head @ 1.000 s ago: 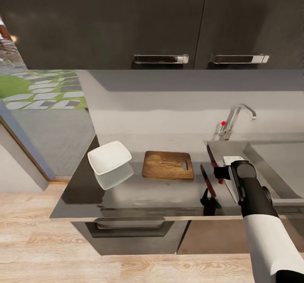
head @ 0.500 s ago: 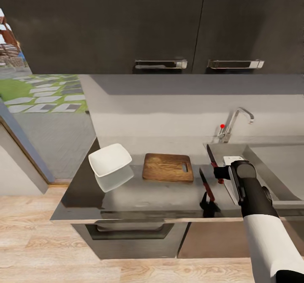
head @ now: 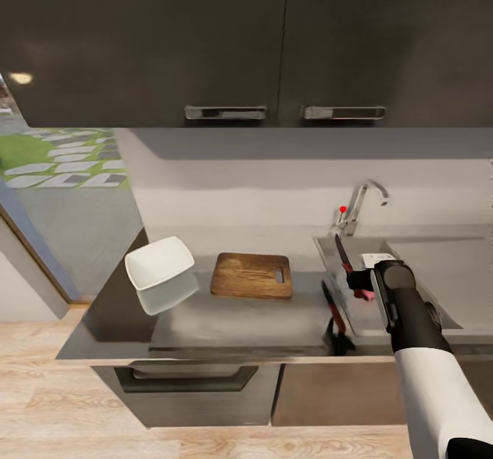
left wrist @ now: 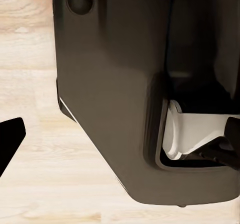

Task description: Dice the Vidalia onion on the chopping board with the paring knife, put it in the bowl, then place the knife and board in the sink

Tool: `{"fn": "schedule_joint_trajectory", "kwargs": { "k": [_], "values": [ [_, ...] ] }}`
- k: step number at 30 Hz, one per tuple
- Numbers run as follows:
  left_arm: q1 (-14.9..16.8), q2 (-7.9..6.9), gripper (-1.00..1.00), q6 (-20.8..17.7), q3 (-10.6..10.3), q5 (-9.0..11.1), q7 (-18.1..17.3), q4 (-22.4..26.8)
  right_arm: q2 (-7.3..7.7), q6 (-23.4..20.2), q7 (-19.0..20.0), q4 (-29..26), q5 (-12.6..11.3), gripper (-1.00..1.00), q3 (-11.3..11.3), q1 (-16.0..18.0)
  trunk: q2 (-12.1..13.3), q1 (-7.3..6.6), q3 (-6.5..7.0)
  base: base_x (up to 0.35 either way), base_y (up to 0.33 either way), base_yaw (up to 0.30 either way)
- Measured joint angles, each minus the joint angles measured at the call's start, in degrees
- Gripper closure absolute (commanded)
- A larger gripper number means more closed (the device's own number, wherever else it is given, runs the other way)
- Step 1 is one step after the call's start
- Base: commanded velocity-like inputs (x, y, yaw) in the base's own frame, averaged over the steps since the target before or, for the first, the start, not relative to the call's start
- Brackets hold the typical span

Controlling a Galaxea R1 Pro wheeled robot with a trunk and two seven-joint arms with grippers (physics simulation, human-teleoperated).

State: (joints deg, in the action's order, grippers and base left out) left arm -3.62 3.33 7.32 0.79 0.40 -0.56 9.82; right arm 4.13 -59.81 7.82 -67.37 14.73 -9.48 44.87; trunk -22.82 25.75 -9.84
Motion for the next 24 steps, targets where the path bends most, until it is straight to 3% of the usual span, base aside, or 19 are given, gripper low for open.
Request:
{"fn": "schedule_joint_trajectory", "kwargs": {
  "k": [24],
  "values": [
    [0.0,0.0,-1.0,0.0,0.0,0.0,0.0,0.0,0.0,0.0,0.0,0.0,-0.1,1.0,0.0,0.0,0.0,0.0,2.24,-0.001,-0.294,0.0]
  ]
}}
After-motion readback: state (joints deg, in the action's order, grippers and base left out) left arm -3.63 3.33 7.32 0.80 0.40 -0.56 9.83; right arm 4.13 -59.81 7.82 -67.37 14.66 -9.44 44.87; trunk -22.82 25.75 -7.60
